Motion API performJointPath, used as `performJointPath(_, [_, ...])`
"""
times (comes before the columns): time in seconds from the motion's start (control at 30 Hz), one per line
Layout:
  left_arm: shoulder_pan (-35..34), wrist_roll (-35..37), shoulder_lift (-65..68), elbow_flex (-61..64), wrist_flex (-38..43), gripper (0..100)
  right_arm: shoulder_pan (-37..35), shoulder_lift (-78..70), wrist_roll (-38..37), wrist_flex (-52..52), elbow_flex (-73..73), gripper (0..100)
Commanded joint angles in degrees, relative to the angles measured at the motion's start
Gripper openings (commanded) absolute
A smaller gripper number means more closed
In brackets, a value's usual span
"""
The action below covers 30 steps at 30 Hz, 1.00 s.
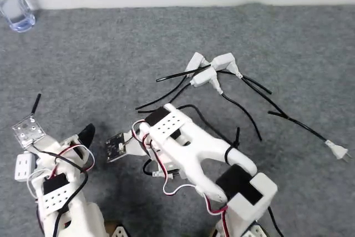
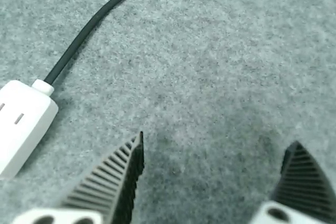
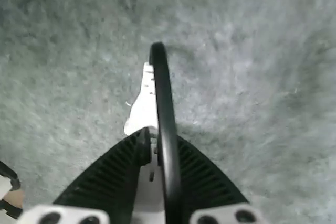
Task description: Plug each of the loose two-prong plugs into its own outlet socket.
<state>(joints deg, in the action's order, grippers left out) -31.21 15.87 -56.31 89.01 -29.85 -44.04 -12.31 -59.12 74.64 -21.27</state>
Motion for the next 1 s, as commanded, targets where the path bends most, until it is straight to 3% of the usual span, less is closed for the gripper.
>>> performJointPath(0.0, [-0.18, -0.53, -0.79, -0.31, 1.32, 39, 3.38, 1.27, -0.09, 2.59, -1.58, 0.8])
performJointPath(0.6, [-0.18, -0.53, -0.79, -0.31, 1.32, 39, 12.44, 15.96, -2.73, 9.45, -1.76, 0.8])
performJointPath(0.97, [-0.18, -0.53, -0.79, -0.31, 1.32, 39, 19.47, 23.87, -8.79, 5.85, -14.42, 0.8])
